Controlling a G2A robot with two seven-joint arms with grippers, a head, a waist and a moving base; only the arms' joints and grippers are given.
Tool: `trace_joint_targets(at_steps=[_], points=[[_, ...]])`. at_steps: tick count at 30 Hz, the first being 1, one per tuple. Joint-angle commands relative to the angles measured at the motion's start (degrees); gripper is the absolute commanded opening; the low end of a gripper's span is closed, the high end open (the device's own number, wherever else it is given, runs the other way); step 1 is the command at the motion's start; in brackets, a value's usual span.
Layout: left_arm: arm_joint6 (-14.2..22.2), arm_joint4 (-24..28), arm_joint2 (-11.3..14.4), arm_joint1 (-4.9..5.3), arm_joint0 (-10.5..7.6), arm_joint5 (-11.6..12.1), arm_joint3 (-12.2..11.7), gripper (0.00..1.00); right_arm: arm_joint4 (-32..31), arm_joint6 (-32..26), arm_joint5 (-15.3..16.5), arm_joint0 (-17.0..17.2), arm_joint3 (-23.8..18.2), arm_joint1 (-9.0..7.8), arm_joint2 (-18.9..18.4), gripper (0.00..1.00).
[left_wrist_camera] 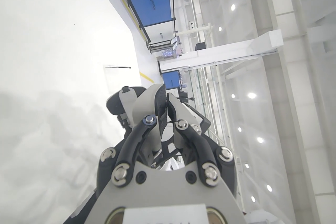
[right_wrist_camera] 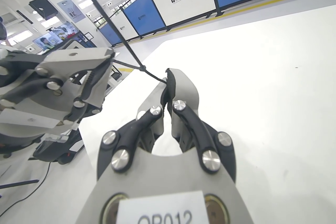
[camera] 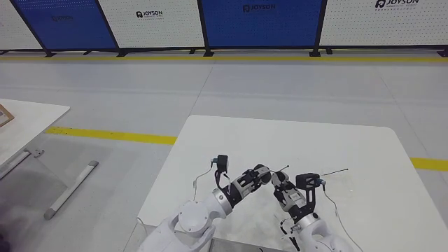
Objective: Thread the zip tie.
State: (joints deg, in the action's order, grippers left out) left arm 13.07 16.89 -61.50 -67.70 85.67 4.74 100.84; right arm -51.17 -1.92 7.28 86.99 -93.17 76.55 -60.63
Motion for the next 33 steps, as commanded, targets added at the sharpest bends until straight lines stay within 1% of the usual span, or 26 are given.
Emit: trace_joint_targets(at_steps=[1, 7, 15, 26, 33], points=[[0.1, 0.4, -0.2, 0.00, 0.13, 0.5, 0.2, 0.00, 0.0, 0.0, 0.1, 0.0, 0.1, 0.00, 0.0, 0.00], [0.4, 1.8, -0.7, 0.00, 0.76, 2.5, 0.7, 0.00, -0.1, -0.1, 0.2, -0.1, 0.3, 0.00, 0.1, 0.00], [1.0, 2.5, -1.4, 0.11, 1.69, 4.0, 1.8, 0.00, -0.4, -0.1, 0.1, -0.2, 0.7, 0.03, 0.2, 0.00], [1.6, 1.2, -2.4, 0.47, 4.30, 5.8, 4.5, 0.00, -0.8, -0.3, -0.5, -0.6, 1.0, 0.19, 0.8, 0.00], [2.0, 0.9, -2.8, 0.63, 5.43, 6.6, 5.7, 0.00, -1.1, -0.5, -0.6, -0.7, 0.9, 0.23, 1.0, 0.00]])
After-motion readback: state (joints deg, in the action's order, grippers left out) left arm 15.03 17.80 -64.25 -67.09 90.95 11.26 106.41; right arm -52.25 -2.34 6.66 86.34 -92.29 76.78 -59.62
